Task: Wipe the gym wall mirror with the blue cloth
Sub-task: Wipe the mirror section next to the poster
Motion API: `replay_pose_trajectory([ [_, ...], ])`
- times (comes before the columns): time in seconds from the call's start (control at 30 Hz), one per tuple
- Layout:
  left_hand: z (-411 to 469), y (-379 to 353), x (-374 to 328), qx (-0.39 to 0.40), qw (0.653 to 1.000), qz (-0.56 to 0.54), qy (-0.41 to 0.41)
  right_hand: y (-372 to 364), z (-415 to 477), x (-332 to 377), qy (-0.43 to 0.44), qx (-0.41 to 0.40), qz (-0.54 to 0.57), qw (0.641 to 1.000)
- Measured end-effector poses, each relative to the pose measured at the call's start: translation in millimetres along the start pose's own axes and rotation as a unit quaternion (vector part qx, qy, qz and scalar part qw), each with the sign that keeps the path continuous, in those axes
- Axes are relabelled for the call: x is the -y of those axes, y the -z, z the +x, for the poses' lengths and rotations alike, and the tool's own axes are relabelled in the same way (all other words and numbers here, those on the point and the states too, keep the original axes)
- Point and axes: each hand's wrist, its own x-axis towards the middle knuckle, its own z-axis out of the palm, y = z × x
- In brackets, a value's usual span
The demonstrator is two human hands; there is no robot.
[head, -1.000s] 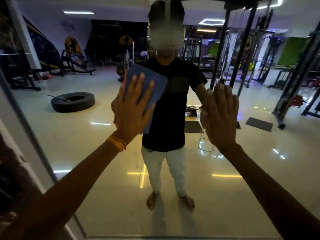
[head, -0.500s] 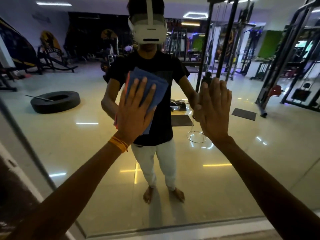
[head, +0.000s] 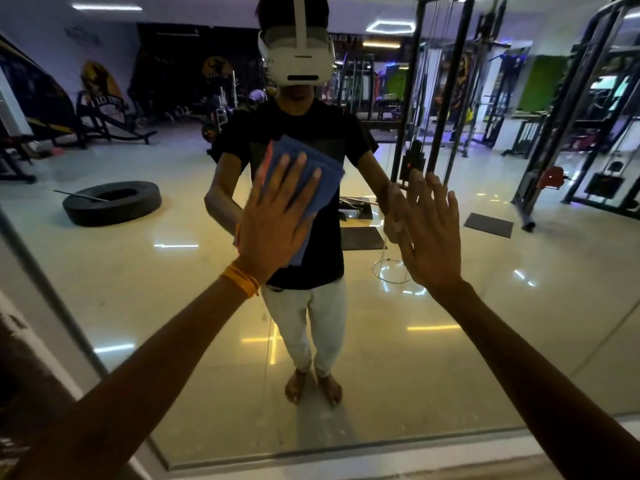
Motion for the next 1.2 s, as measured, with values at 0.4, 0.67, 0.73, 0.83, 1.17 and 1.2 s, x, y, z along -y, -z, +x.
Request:
replay_pose_trajectory([
  [0.4,63.3,-13.6,-43.6,0.02,0.999,-0.019,-0.025,32.8,-0.2,-87.3,-0.006,-0.014,0.003,1.0],
  [0.67,-11.2,-70.7,-128.9,0.101,0.983,-0.001,-0.154,21.0,-24.7,-119.4,0.022,-0.028,0.012,0.999],
  [0.73,-27.1,-75.4,-130.2,0.136,0.97,0.026,-0.2,24.9,-31.2,-133.6,0.027,-0.025,0.026,0.999],
  [0.83,31.6,-55.6,-125.1,0.118,0.98,0.029,-0.157,29.2,-32.8,-157.1,0.037,-0.021,0.028,0.999],
  [1.17,2.5,-97.9,-187.8,0.152,0.945,-0.069,-0.283,3.7,-39.1,-169.5,0.049,-0.05,0.003,0.998],
  [1.2,-11.6,-96.1,-192.9,0.147,0.955,-0.002,-0.259,4.2,-38.8,-174.0,0.062,-0.054,-0.002,0.997],
])
